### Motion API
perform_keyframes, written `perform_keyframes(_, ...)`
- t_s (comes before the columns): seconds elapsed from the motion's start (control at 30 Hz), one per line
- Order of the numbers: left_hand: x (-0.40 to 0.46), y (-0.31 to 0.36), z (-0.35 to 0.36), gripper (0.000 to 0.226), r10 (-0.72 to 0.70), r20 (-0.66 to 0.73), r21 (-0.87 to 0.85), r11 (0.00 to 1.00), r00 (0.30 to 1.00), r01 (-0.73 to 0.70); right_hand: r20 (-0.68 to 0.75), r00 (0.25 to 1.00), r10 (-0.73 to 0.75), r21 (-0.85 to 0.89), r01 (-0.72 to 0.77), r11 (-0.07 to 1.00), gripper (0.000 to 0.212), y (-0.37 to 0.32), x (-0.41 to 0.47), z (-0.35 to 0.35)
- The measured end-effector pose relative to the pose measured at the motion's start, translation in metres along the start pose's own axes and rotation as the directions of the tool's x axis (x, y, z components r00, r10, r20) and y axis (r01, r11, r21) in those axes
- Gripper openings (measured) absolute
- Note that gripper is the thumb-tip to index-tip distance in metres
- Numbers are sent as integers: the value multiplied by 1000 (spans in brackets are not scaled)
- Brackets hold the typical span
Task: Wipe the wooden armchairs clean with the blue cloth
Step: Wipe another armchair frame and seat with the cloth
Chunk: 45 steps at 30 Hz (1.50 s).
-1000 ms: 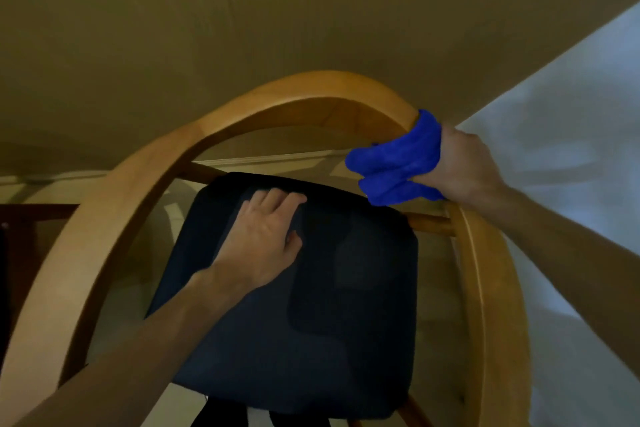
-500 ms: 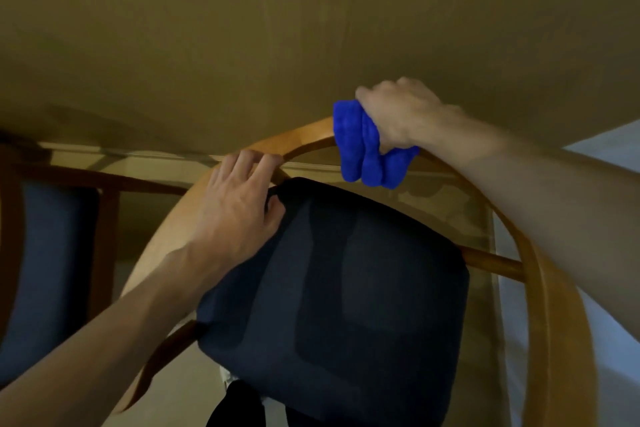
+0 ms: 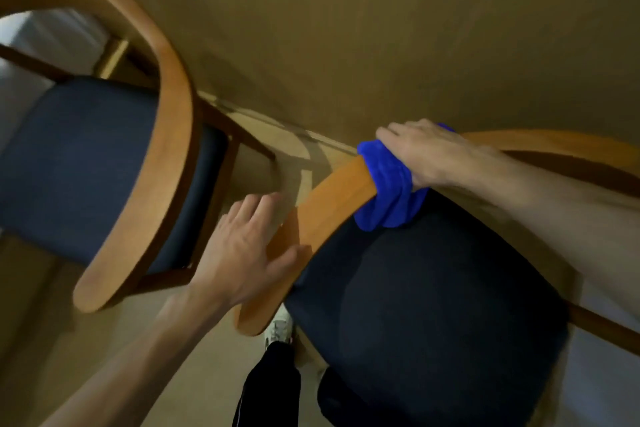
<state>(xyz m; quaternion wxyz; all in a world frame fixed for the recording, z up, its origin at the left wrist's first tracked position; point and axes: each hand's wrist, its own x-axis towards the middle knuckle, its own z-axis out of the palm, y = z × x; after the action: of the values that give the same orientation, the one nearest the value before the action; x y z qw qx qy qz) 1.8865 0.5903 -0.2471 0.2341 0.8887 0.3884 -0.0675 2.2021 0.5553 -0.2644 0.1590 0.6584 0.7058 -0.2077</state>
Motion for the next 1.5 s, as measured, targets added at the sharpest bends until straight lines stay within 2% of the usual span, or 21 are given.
perform_keyframes(0.13,-46,-30,8,100,-154,50,-140,977,987,160,-19,971,-237,-220,227,949,80,-64,13,-1)
perform_keyframes(0.23,-84,-46,15,107,-231,124,-179,951,965,251,-18,921,-389,-275,369,888,75,-122,17,3)
perform_keyframes(0.33,-116,-56,27,106,-273,193,-139,943,943,301,-1,877,-481,-315,456,833,71,-164,15,7)
perform_keyframes(0.47,-143,-63,46,105,-300,210,-67,945,931,320,12,833,-554,-319,528,787,63,-205,7,13)
perform_keyframes(0.63,-163,-73,54,101,-376,215,-95,911,902,402,88,776,-625,-281,621,732,52,-263,-6,22)
perform_keyframes(0.77,-180,-78,60,99,-453,199,-100,873,869,478,112,738,-666,-216,672,708,23,-292,-15,31)
perform_keyframes(0.9,-190,-81,65,96,-491,204,-103,850,847,517,154,726,-670,-208,687,697,18,-297,-12,33)
perform_keyframes(1.03,-188,-79,64,95,-487,193,-102,853,852,511,179,681,-710,-151,732,664,13,-289,-3,29)
perform_keyframes(1.1,-181,-76,61,94,-450,168,-107,876,877,470,158,665,-730,-140,747,650,23,-279,-1,29)
perform_keyframes(1.17,-170,-73,58,94,-407,150,-133,895,901,426,125,674,-728,-141,738,659,48,-261,3,26)
perform_keyframes(1.27,-154,-68,54,97,-363,150,-159,909,920,385,58,763,-644,-135,645,752,78,-222,10,11)
perform_keyframes(1.37,-142,-68,52,100,-336,144,-155,921,931,356,67,852,-519,-124,523,843,85,-189,15,-3)
perform_keyframes(1.5,-137,-76,51,99,-331,161,-151,923,930,355,88,917,-389,-193,398,897,86,-193,9,1)
